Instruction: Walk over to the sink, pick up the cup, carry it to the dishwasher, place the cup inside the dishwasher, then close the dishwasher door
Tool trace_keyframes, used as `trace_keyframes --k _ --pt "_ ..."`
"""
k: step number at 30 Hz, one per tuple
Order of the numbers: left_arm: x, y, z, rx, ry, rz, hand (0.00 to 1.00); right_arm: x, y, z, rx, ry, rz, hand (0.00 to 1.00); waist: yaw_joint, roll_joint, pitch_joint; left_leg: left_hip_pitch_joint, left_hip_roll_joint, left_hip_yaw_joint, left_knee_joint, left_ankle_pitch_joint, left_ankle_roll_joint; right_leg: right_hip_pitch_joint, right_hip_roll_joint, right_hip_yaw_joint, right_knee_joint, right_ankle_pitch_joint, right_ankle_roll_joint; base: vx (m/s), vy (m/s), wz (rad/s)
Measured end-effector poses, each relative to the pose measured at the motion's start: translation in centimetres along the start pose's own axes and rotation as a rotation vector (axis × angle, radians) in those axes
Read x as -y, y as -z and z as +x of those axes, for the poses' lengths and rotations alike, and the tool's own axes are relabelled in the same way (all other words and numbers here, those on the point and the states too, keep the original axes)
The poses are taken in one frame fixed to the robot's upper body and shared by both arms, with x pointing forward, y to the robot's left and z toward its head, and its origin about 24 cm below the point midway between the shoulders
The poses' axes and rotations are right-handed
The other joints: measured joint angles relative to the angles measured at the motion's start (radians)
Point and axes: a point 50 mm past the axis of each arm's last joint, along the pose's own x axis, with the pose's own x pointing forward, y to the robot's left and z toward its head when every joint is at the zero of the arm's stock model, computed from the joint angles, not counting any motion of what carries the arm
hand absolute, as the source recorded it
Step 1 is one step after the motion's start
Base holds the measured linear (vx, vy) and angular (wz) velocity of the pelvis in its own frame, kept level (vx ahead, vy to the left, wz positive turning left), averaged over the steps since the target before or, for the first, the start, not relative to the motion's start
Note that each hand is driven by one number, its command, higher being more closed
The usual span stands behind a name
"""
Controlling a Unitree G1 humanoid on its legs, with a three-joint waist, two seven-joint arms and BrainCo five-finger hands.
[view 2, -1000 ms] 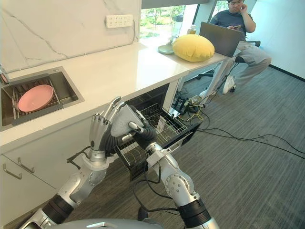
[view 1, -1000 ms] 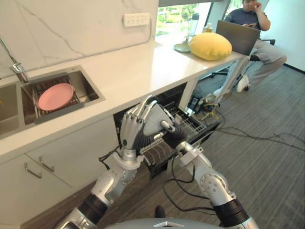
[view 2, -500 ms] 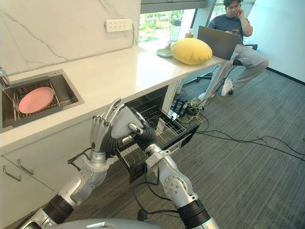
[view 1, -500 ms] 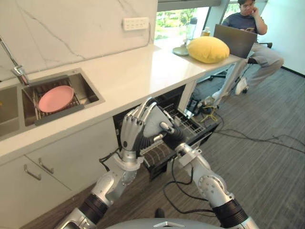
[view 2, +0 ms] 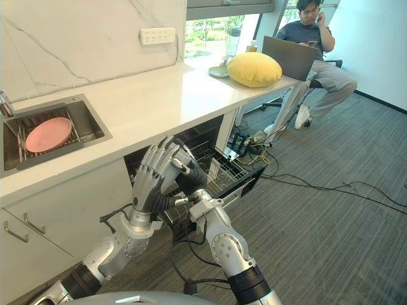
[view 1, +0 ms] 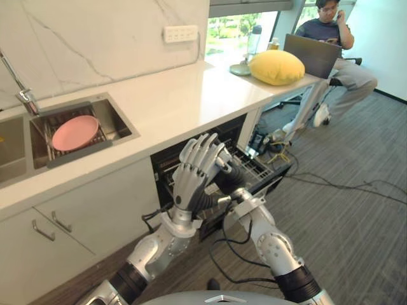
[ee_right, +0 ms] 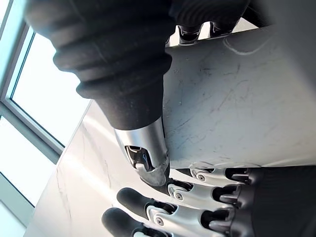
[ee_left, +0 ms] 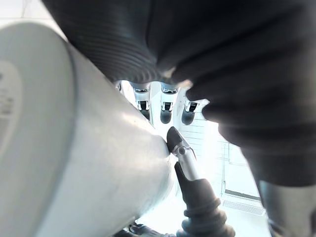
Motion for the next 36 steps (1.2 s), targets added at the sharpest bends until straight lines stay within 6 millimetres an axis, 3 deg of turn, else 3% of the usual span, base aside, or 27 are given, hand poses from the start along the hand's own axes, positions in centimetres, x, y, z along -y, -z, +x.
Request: trace_keyframes --k 21,29,36 --pt "0.4 0.4 -0.2 -0.070 -0.005 -0.022 0.00 0.7 0.8 0.1 0.036 0.076 0.063 1.00 0.003 -0.010 -0.006 0.004 -0.001 -0.017 -0.016 0.011 -0.001 0.001 -0.002 -0.021 0.000 -0.003 0.004 0.00 0.004 0.02" --pt "0.0 0.9 0.0 -0.087 -0.020 -0.005 0.00 2.2 1.1 0.0 0.065 0.173 0.087 1.00 0.003 -0.016 -0.008 0.004 -0.001 -0.018 -0.017 0.012 -0.002 0.001 -0.002 -0.024 0.000 -0.004 0.003 0.00 0.000 0.00" --pt "0.0 0.9 0.1 -0.084 -0.021 -0.006 0.00 2.7 0.1 0.0 0.130 0.204 0.103 1.00 0.002 -0.018 -0.007 0.004 -0.001 -0.019 -0.016 0.011 -0.002 0.002 -0.002 -0.025 0.000 -0.005 0.003 0.00 0.000 0.00"
